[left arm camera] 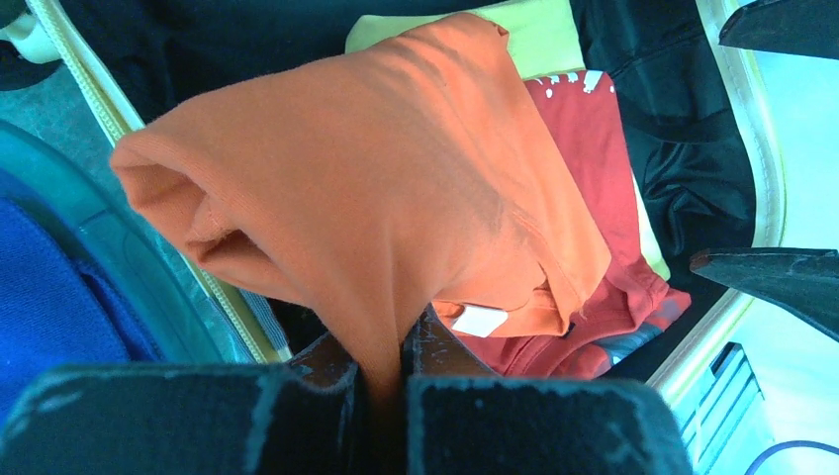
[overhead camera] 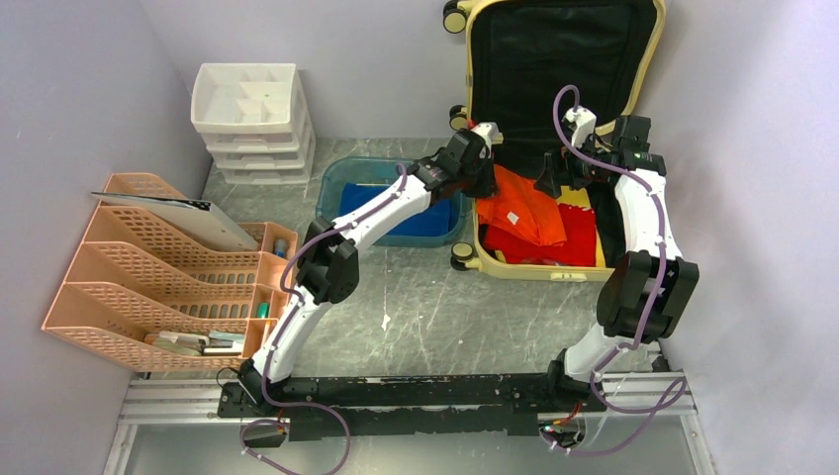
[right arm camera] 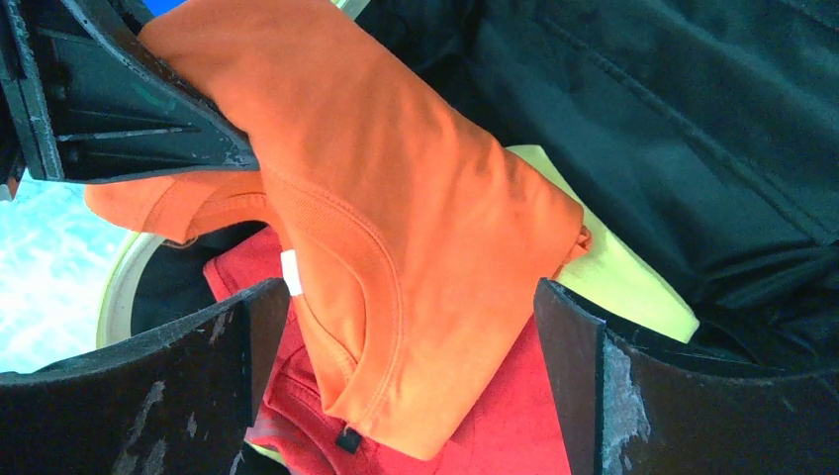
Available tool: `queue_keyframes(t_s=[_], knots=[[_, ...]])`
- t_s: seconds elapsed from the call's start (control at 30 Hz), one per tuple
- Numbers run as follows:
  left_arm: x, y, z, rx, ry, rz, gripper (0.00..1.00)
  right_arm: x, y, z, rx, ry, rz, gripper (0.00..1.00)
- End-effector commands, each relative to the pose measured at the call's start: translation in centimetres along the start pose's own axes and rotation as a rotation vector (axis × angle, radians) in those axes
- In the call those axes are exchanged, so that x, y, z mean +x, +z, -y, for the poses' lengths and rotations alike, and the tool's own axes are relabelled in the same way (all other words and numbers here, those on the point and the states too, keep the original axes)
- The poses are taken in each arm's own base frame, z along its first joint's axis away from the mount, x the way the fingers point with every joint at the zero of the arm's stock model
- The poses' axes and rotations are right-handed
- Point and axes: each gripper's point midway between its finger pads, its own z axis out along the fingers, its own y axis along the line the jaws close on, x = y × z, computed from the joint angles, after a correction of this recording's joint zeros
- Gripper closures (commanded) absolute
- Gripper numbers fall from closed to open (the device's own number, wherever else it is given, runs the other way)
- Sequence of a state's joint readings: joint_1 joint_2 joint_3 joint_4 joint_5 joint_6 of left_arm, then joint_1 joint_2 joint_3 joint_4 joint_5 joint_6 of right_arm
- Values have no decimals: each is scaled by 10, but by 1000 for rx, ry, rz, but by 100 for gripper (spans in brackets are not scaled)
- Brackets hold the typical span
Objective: Open, take out, and arrange the luggage
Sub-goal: Pick up the clothes from the luggage.
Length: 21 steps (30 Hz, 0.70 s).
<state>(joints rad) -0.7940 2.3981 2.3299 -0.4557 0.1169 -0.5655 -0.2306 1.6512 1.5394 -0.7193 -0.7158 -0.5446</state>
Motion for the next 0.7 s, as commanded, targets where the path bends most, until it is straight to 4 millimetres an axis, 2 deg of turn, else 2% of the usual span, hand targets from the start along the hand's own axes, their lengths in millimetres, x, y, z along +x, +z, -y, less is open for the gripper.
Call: queue_keyframes(t_s=[0.0, 0.13, 0.3, 0.4, 0.53, 0.6, 0.67], knots=[[-88, -63, 43, 48, 16, 222, 95, -22, -11, -4, 13, -45, 75, 0], [-103, -75, 49, 45, 14, 267, 95, -22, -9, -6, 8, -42, 71, 0], [-110, -89, 51, 27, 44, 281, 95, -25, -7, -8, 7, -46, 76, 0], [-111, -97, 23, -42, 46, 268, 95, -25, -7, -9, 3, -49, 76, 0], [-98, -103, -37, -147, 42, 203, 95, -24, -6, -9, 6, -54, 73, 0], [-87, -106, -64, -175, 31, 160, 95, -24, -4, -10, 6, -53, 70, 0], [-67, -107, -88, -185, 15, 97, 95, -23, -3, -11, 3, -54, 68, 0]])
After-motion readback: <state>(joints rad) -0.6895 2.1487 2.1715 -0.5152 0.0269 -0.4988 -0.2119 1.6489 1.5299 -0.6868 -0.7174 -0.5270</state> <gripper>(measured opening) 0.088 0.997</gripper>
